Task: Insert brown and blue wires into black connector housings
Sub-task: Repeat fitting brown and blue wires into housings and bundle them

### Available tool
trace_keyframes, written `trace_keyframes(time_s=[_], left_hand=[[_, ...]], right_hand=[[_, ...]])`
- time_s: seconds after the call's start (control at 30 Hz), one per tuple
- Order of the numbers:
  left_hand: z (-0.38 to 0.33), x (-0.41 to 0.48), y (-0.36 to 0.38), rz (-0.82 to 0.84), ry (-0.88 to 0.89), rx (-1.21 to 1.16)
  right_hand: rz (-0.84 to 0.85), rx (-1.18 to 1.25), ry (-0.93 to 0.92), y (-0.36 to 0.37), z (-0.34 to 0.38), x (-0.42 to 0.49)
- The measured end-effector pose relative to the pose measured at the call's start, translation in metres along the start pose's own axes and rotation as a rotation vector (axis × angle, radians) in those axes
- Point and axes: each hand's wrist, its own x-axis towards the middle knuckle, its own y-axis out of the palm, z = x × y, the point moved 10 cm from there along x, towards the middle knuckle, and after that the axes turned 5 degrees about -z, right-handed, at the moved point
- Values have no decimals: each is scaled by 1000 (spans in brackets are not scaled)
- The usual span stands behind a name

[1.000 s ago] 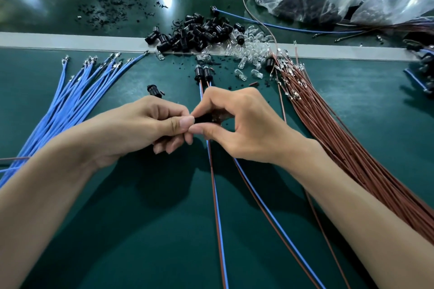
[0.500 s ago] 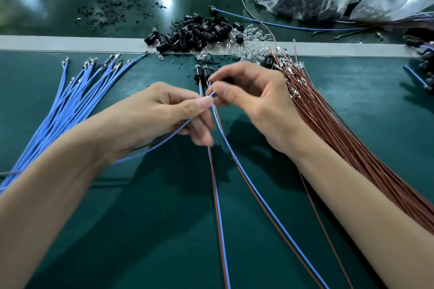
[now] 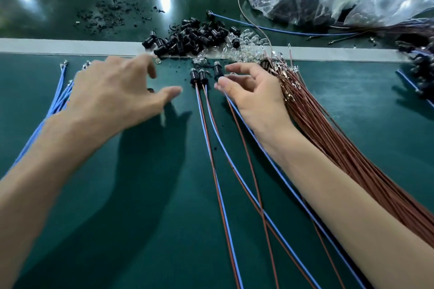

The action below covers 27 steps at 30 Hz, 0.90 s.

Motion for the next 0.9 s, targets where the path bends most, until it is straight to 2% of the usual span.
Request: trace_keyframes(time_s=[0.07,0.17,0.23,0.33,0.43,0.57,0.67,0.9], left_hand=[[16,2,19,108,-52,33],[17,7,29,138,-35,-162],[24,17,19,56,-33,-179],[55,37,-6,-175,-130,-125],[68,53,-9,-272,-200,-33],[28,64,14,-264,-60,-222],[16,64,30,-251,-39,-234],[20,63,33,-287,-33,-282]], right_hand=[[70,-90,-3,9,1,-3],[232,-273,-40,27,3,-10],[307,-378,-100,36,6,-16],[329,-455,-176,40,10,-21],[301,-460,-183,37,10,-20],[270,-479,-216,35,13,-20],[250,-511,-261,33,16,-22],[12,-495,-337,4,26,-8]])
